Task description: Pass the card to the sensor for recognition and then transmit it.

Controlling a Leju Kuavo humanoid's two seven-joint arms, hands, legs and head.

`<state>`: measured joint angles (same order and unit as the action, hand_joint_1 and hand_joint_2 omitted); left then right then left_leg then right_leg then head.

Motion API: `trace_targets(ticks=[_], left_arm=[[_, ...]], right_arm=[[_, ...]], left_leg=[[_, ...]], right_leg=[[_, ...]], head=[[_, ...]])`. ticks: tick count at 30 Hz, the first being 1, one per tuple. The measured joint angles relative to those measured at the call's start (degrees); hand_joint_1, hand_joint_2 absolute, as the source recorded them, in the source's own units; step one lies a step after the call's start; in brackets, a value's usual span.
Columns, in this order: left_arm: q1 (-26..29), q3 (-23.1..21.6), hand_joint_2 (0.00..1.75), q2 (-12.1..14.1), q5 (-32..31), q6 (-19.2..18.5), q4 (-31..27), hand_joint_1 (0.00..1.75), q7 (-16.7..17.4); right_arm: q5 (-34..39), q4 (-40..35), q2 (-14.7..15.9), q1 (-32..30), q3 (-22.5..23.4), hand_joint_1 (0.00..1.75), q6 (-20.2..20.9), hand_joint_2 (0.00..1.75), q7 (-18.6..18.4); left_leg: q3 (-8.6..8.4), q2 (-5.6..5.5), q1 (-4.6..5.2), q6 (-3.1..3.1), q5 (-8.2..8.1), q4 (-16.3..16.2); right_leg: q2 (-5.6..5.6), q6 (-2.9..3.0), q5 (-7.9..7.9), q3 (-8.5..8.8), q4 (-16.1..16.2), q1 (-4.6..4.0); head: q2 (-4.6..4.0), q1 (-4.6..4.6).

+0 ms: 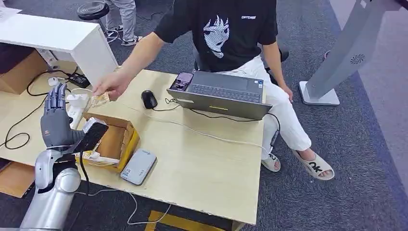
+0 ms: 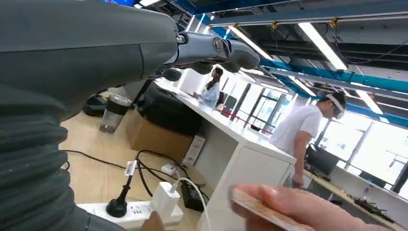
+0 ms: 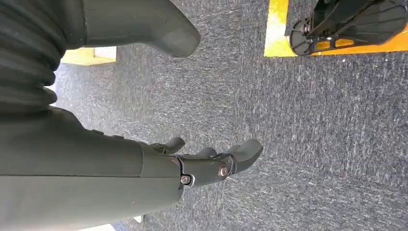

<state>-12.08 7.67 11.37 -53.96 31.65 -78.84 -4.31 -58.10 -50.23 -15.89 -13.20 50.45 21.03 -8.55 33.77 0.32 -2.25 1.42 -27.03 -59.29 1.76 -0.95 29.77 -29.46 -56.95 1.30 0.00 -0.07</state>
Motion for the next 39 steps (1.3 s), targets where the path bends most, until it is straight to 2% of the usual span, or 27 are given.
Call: trace_targets(ticks=[8,17,18,27,35,39], left_arm=[[0.0,-0.02,1.75,0.15,-0.65,-0.61,-0.02,0.0,0.26],[0.01,-0.59,1.75,0.77,-4.9,-0.17,-0.02,0.02,0.33],[0.01,-0.72,1.75,0.89,-5.25,-0.17,-0.02,1.75,0.35],[1.19,-1.29,1.75,1.6,-4.57,-0.33,-0.02,1.75,0.66],[2.24,-1.31,1.75,1.6,-4.09,-1.2,-1.07,1.75,0.7],[2.95,-1.51,1.75,1.57,-4.13,-2.89,-1.88,1.75,0.96]], right_arm=[[-2.07,0.53,0.0,0.94,1.57,0.0,0.0,1.75,1.22],[-6.3,4.26,1.31,4.2,5.25,0.0,0.0,1.75,4.63],[-6.69,4.39,1.33,4.44,5.62,0.0,0.0,1.75,4.83],[-7.67,4.11,0.96,4.61,7.02,0.0,-0.02,1.75,4.05],[-3.98,3.94,0.9,4.56,6.54,0.0,0.0,1.75,2.5],[-0.85,3.37,0.9,4.49,4.92,0.0,0.0,1.75,0.54]], left_leg=[[0.0,0.01,0.0,0.0,0.0,0.0],[-0.02,0.06,0.0,0.0,0.0,-0.01],[-0.02,0.05,0.0,0.0,0.0,-0.01],[0.02,0.06,0.0,0.0,0.0,0.0],[0.01,0.07,0.0,0.0,0.0,0.0],[0.0,0.07,0.0,0.0,0.0,-0.02]], right_leg=[[-0.01,0.0,0.0,-0.01,0.0,0.0],[-0.08,-0.01,-0.01,-0.11,0.0,0.01],[-0.07,-0.01,-0.01,-0.07,0.0,0.01],[-0.08,0.0,0.0,-0.08,0.0,0.0],[-0.09,0.0,-0.01,-0.07,0.0,0.01],[-0.1,0.0,-0.01,-0.12,0.0,0.01]], head=[[0.0,-0.02],[0.0,0.0],[0.0,0.0],[0.0,-0.02],[0.0,0.0],[0.0,0.0]])
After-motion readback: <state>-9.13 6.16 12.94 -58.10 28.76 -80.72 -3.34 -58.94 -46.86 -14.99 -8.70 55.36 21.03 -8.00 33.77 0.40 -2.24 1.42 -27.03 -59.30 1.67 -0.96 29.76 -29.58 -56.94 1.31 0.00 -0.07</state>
